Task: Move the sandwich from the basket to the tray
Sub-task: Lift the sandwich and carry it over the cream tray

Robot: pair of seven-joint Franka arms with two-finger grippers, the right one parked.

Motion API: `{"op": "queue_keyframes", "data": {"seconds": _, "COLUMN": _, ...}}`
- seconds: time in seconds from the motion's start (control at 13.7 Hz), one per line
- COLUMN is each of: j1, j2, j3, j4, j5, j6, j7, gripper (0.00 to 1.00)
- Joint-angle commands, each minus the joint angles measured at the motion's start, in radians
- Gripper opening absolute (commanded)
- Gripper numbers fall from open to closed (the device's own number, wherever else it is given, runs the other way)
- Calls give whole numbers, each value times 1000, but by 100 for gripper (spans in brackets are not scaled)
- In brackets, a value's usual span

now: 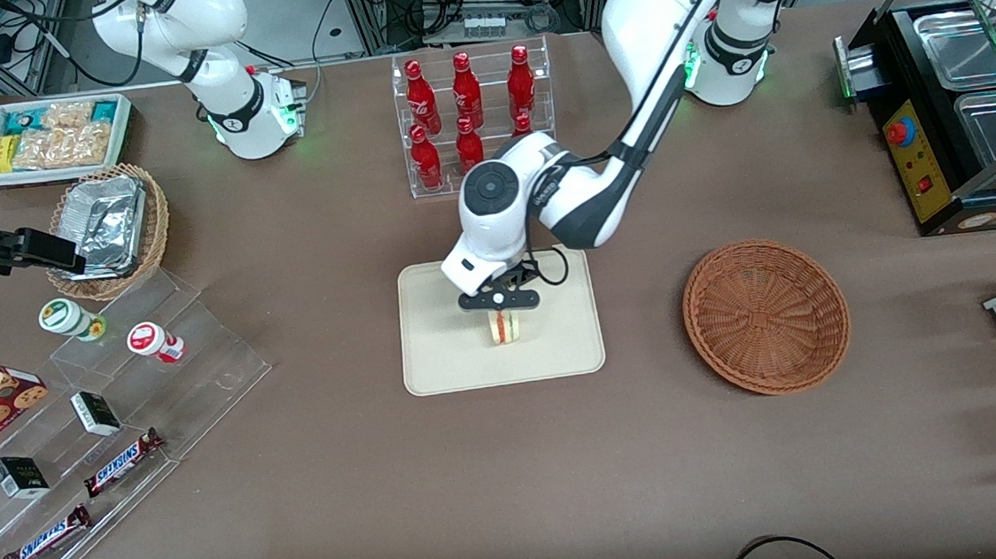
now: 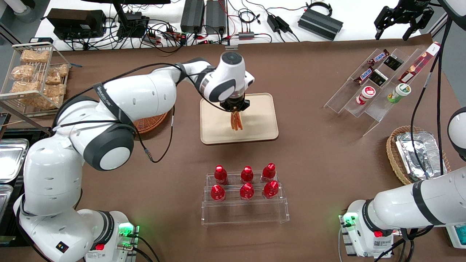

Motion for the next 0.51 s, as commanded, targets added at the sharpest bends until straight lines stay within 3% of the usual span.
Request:
{"op": "queue_keyframes", "data": {"seconds": 0.0, "j1": -20, "j2": 23, "j3": 10, "j4": 14, "j5": 55, "j6": 0, "j7": -12, "gripper": 0}}
{"op": "queue_keyframes", "data": {"seconds": 0.36, "j1": -23, "j2": 49, "j3": 10, "j4": 17, "j5": 57, "j6": 29, "j7": -17, "gripper": 1}}
{"op": "queue_keyframes", "data": {"seconds": 0.44, "j1": -23, "j2": 51, "j3": 8, "j4": 18, "j5": 54, "j6": 29, "j7": -17, "gripper": 27}}
